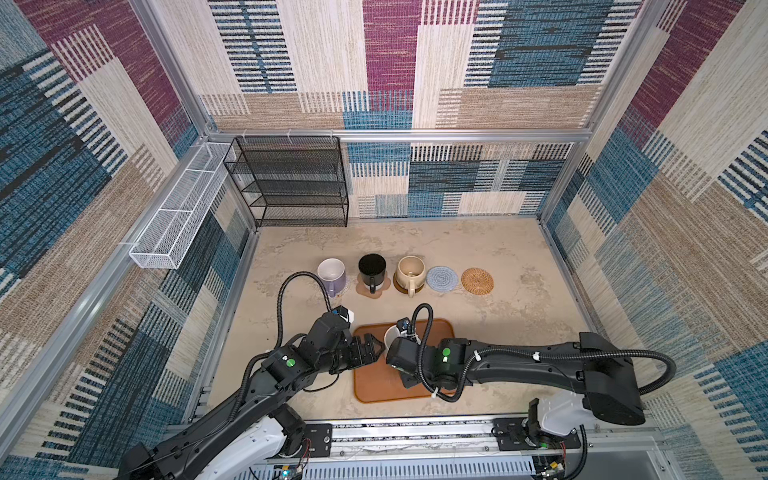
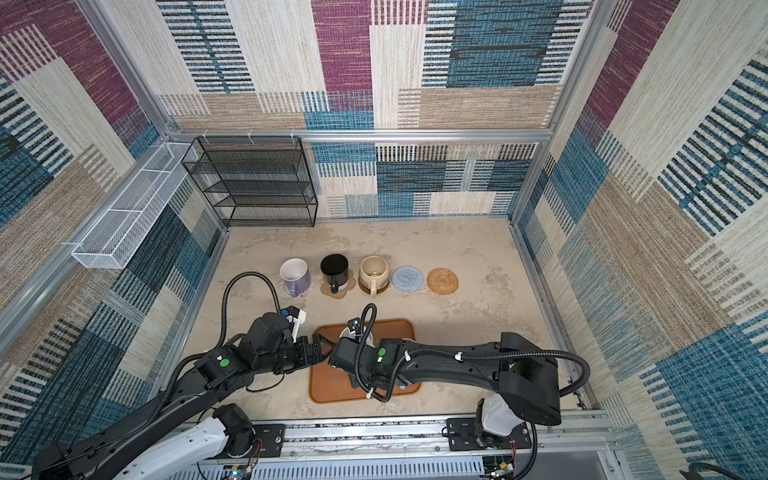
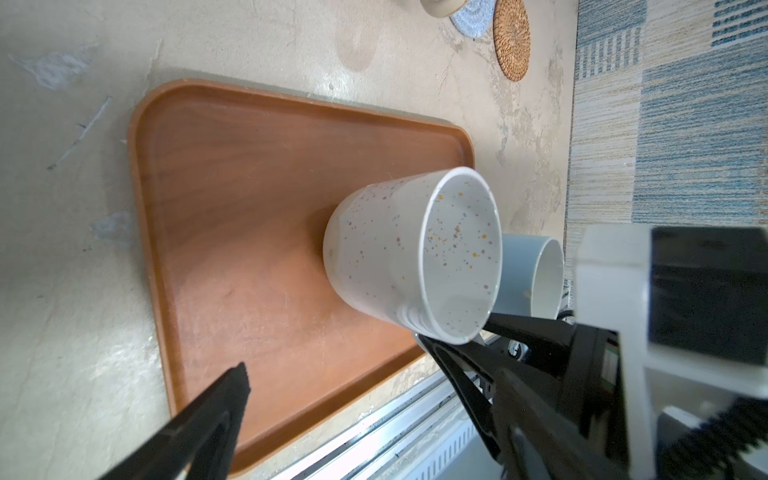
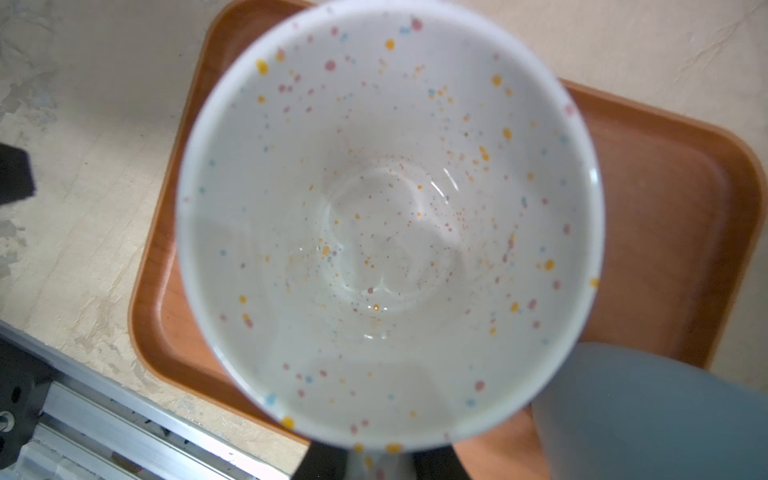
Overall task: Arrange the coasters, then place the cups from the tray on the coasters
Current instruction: 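Lift the white speckled mug off the tray with the right gripper, then carry the speckled mug with the right gripper toward the blue felt coaster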
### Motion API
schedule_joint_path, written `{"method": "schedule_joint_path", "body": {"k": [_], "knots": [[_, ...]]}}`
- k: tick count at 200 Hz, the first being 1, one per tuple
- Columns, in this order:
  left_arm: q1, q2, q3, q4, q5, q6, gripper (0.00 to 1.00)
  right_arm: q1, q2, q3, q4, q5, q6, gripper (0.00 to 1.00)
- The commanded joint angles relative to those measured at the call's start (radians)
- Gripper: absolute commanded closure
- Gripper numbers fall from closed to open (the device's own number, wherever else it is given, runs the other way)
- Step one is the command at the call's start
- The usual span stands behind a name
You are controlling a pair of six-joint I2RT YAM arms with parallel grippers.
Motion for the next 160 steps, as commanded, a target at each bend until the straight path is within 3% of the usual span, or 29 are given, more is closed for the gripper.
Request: {"method": "schedule_joint_path", "body": {"k": [1, 91, 160], "knots": [[0.002, -0.001, -0.001, 0.019, -0.006, -0.012, 0.06, 0.000, -0.019, 0.022, 0.034, 0.074, -0.031, 1.00], [0.001, 0.003, 0.051, 0.131, 0.030, -0.024, 0.03, -0.082, -0.090, 0.073, -0.016, 0.128, -0.100, 1.00], [0.000, 0.130, 0.167, 0.203, 0.064, 0.023, 0.00, -0.275, -0.224, 0.085, -0.024, 0.118, -0.230, 1.00]]}}
